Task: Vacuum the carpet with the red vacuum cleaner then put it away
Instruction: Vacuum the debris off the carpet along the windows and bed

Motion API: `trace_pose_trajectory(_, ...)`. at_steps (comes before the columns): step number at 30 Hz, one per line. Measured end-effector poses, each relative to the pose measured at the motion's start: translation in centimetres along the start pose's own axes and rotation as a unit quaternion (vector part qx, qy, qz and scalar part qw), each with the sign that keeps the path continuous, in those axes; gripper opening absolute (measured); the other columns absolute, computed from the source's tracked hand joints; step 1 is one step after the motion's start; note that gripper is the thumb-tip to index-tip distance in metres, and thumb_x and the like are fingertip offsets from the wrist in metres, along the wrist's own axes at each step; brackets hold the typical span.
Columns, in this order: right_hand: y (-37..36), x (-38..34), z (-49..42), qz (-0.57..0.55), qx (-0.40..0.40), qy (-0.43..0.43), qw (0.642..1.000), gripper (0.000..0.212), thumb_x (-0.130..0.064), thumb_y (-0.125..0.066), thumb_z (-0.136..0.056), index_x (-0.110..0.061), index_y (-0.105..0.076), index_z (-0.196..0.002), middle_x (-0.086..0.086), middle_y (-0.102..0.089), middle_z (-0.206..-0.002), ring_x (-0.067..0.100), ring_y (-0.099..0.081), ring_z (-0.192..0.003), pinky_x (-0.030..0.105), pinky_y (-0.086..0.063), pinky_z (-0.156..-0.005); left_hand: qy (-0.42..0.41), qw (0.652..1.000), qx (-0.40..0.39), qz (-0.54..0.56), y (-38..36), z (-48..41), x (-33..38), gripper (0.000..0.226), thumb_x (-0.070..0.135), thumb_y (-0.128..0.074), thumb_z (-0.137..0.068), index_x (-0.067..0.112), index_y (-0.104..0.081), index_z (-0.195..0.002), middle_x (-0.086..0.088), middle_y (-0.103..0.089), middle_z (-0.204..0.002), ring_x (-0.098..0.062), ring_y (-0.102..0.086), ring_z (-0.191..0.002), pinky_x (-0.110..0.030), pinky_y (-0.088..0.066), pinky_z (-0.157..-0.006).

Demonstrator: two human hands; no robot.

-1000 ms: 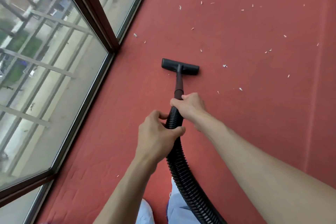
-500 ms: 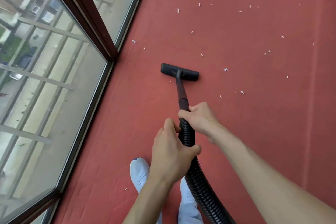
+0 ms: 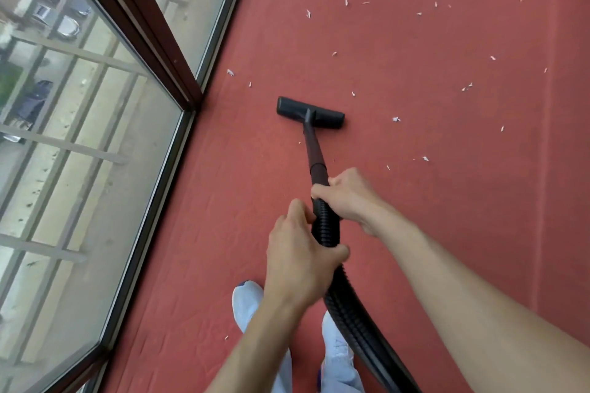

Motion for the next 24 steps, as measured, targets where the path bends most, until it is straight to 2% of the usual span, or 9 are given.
trace_pose_trajectory(3, -0.4, -0.8, -2.1, -0.01, 0.054, 0.014, 0.998, 0.023, -0.031, -0.065, -0.078, -0.008, -0.066, -0.084, 0.001, -0.055, -0.072, 0.022, -0.05, -0.068, 0.028, -0.035, -0.053, -0.003, 1.0, 0.018, 0.003, 0.9, -2.2, -0.1, 0.041, 0.02, -0.083, -0.066, 0.021, -0.05, -0.091, -0.004, -0.068, -0.086, -0.025, -0.067, -0.079, -0.046, -0.057, -0.071)
trace_pose_trajectory(5, 0.4, -1.1, -2.0, -0.032, 0.082, 0.017, 0.996, 0.027, -0.031, -0.064, -0.079, -0.006, -0.069, -0.087, 0.002, -0.056, -0.075, 0.023, -0.049, -0.07, 0.029, -0.036, -0.056, -0.013, 1.0, 0.016, 0.01, 1.2, -2.7, 0.5, 0.04, 0.016, -0.084, -0.066, 0.019, -0.054, -0.091, -0.002, -0.068, -0.081, -0.022, -0.068, -0.073, -0.04, -0.058, -0.064)
trace_pose_trajectory(7, 1.8, -0.4, -0.8, -0.064, 0.097, 0.004, 0.993, 0.024, -0.03, -0.062, -0.078, -0.007, -0.07, -0.08, 0.002, -0.055, -0.07, 0.022, -0.046, -0.065, 0.03, -0.036, -0.058, -0.02, 1.0, -0.012, 0.017, 1.0, -2.3, 1.5, 0.037, 0.013, -0.085, -0.065, 0.018, -0.058, -0.09, 0.002, -0.067, -0.075, -0.014, -0.066, -0.064, -0.032, -0.056, -0.057)
trace_pose_trajectory(9, 3.6, 1.0, 0.8, -0.086, 0.105, -0.023, 0.991, 0.02, -0.029, -0.062, -0.076, -0.011, -0.062, -0.066, 0.0, -0.047, -0.063, 0.021, -0.039, -0.061, 0.031, -0.033, -0.058, -0.034, 0.998, -0.057, 0.016, 0.5, -1.5, 3.0, 0.034, 0.013, -0.085, -0.064, 0.019, -0.061, -0.088, 0.003, -0.067, -0.073, -0.011, -0.063, -0.058, -0.029, -0.054, -0.053)
trace_pose_trajectory(12, 6.1, 2.1, 3.2, -0.099, 0.106, -0.052, 0.988, 0.021, -0.027, -0.06, -0.076, -0.016, -0.05, -0.062, 0.0, -0.039, -0.061, 0.021, -0.033, -0.06, 0.032, -0.029, -0.058, -0.067, 0.992, -0.107, -0.009, 0.3, -0.5, 5.8, 0.031, 0.015, -0.085, -0.063, 0.021, -0.063, -0.084, 0.002, -0.069, -0.073, -0.014, -0.062, -0.059, -0.029, -0.053, -0.055)
trace_pose_trajectory(15, 7.7, 3.2, 4.5, -0.112, 0.099, -0.083, 0.985, 0.02, -0.027, -0.061, -0.078, -0.012, -0.055, -0.066, 0.0, -0.046, -0.06, 0.021, -0.041, -0.052, 0.027, -0.033, -0.053, -0.081, 0.985, -0.146, -0.035, 0.0, 0.0, 7.9, 0.03, 0.015, -0.085, -0.063, 0.021, -0.062, -0.081, 0.0, -0.067, -0.069, -0.007, -0.055, -0.05, -0.02, -0.046, -0.045)
trace_pose_trajectory(19, 8.8, 5.6, 4.5, -0.167, 0.102, -0.123, 0.973, 0.021, -0.026, -0.062, -0.075, -0.006, -0.065, -0.078, 0.002, -0.057, -0.064, 0.022, -0.057, -0.056, 0.024, -0.043, -0.053, -0.087, 0.976, -0.187, -0.078, -1.8, -0.2, 9.9, 0.03, 0.018, -0.084, -0.065, 0.021, -0.06, -0.083, 0.001, -0.065, -0.067, -0.005, -0.053, -0.048, -0.017, -0.042, -0.043)
trace_pose_trajectory(22, 9.8, 7.1, 2.9, -0.179, 0.135, -0.138, 0.965, 0.02, -0.028, -0.062, -0.074, -0.011, -0.053, -0.067, 0.001, -0.05, -0.061, 0.023, -0.052, -0.058, 0.027, -0.04, -0.055, -0.086, 0.971, -0.195, -0.11, -3.9, -1.6, 10.5, 0.031, 0.021, -0.083, -0.067, 0.019, -0.059, -0.087, 0.0, -0.066, -0.07, -0.007, -0.052, -0.05, -0.016, -0.039, -0.043)
trace_pose_trajectory(24, 10.4, 7.8, 1.5, -0.177, 0.157, -0.143, 0.961, 0.023, -0.029, -0.063, -0.075, -0.012, -0.052, -0.066, 0.0, -0.049, -0.061, 0.022, -0.047, -0.059, 0.028, -0.035, -0.053, -0.077, 0.969, -0.197, -0.126, -5.4, -3.1, 10.6, 0.03, 0.022, -0.083, -0.068, 0.019, -0.062, -0.09, 0.002, -0.067, -0.072, -0.008, -0.054, -0.052, -0.015, -0.039, -0.041)
Point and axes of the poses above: each hand's wrist, its own z-axis away from the middle knuckle, its own y-axis out of the back of the hand, x = y × z, the point moved 7 cm from there along -z, towards the middle knuckle
